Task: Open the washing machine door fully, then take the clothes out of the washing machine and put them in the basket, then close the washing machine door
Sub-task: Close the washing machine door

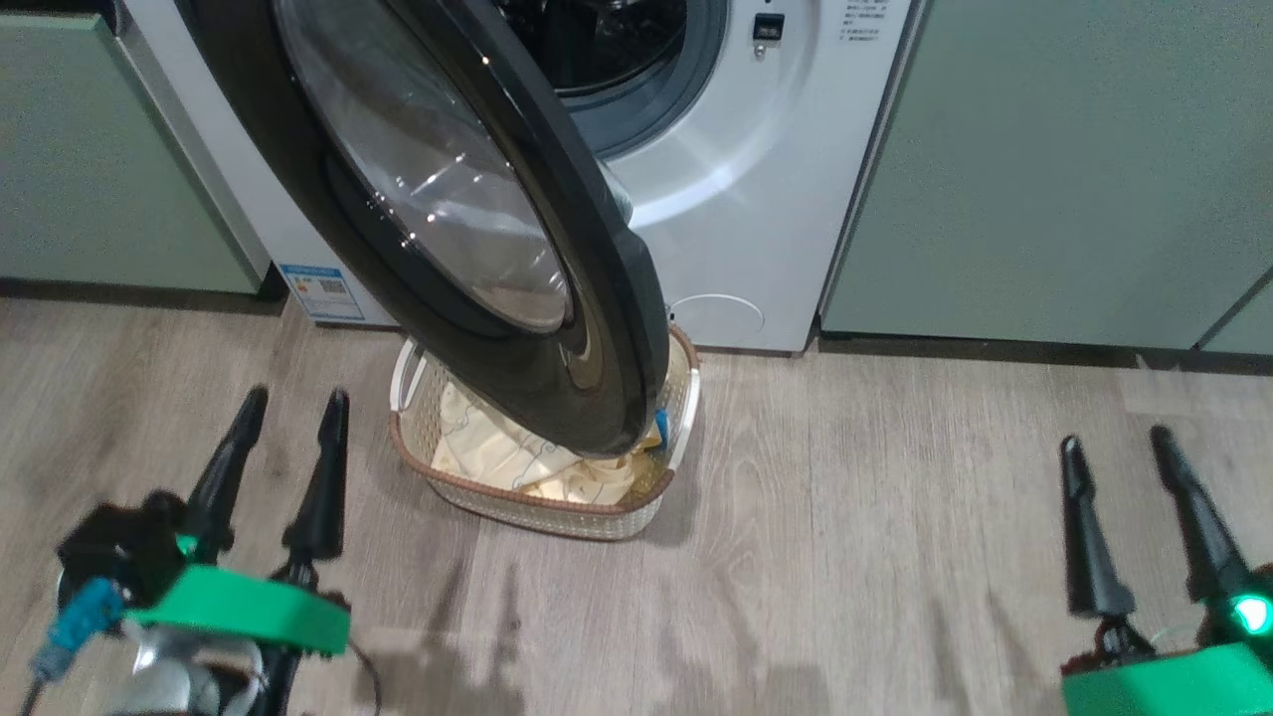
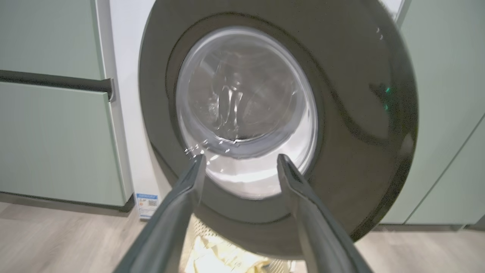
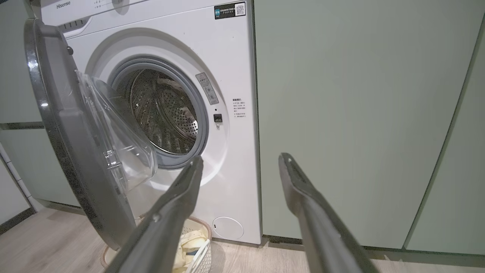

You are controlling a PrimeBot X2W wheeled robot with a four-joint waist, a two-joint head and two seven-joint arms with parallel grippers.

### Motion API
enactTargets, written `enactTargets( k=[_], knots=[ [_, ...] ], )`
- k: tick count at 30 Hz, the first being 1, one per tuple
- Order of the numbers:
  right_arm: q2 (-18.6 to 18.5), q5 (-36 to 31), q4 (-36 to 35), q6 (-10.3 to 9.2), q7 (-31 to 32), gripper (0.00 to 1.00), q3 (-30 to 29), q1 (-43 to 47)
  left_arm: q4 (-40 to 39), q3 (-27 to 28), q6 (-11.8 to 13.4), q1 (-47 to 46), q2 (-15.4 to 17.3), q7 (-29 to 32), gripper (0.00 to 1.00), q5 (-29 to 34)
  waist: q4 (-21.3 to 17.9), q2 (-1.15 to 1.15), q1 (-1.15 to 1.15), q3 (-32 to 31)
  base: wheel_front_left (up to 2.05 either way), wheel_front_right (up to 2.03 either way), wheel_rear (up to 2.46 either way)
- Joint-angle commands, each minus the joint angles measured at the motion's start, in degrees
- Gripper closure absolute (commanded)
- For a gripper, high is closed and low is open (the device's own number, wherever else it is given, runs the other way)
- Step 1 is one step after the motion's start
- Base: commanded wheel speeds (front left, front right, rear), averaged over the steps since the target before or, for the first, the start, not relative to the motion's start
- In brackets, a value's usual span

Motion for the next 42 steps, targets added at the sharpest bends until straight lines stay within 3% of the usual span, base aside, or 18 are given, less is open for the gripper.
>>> enactTargets(
  k=[1, 9, 27, 28, 29, 42],
  knots=[
    [-1.16, -0.40, -1.53, 0.08, -0.37, 0.00, 1.38, -0.69, -2.03, 1.97, 0.41, -1.52, 1.43, -0.55, 0.00, 0.92, -0.01, 0.00, 0.01, -0.29, 0.00, 0.00, 0.00],
    [-0.93, -0.51, -0.66, 0.08, -0.37, 0.00, 2.31, 0.75, -0.49, -0.11, 2.95, 3.65, -0.02, -2.35, 0.00, 5.69, -0.36, 0.00, 0.01, -1.52, 0.00, 0.00, 0.00],
    [-0.87, -0.59, -0.35, 0.08, -0.37, 0.00, 2.28, 1.07, -0.65, -0.37, 4.40, 3.81, -0.52, -3.02, 0.00, 6.35, -1.05, 0.00, 0.01, -1.32, 0.00, 0.00, 0.00],
    [-0.83, -0.58, -0.42, 0.08, -0.37, 0.39, 2.20, 1.05, -0.70, -0.39, 4.45, 3.81, -0.53, -3.05, 0.00, 6.40, -1.08, 0.00, 0.01, -1.28, 0.00, 0.00, 0.00],
    [-0.74, -0.31, -0.75, 0.08, -0.37, 1.00, 2.17, 0.99, -0.79, -0.45, 4.46, 3.76, -0.60, -3.08, 0.00, 6.37, -1.09, 0.00, 0.01, -1.24, 0.00, 0.00, 0.00],
    [-0.98, 0.97, 1.27, 0.08, -0.37, 1.00, 3.22, 0.92, -1.47, -1.15, 4.62, 3.23, -0.52, -3.24, 0.00, 6.82, -0.23, 0.00, 0.01, -0.41, 0.00, 0.00, 0.00]
  ],
)
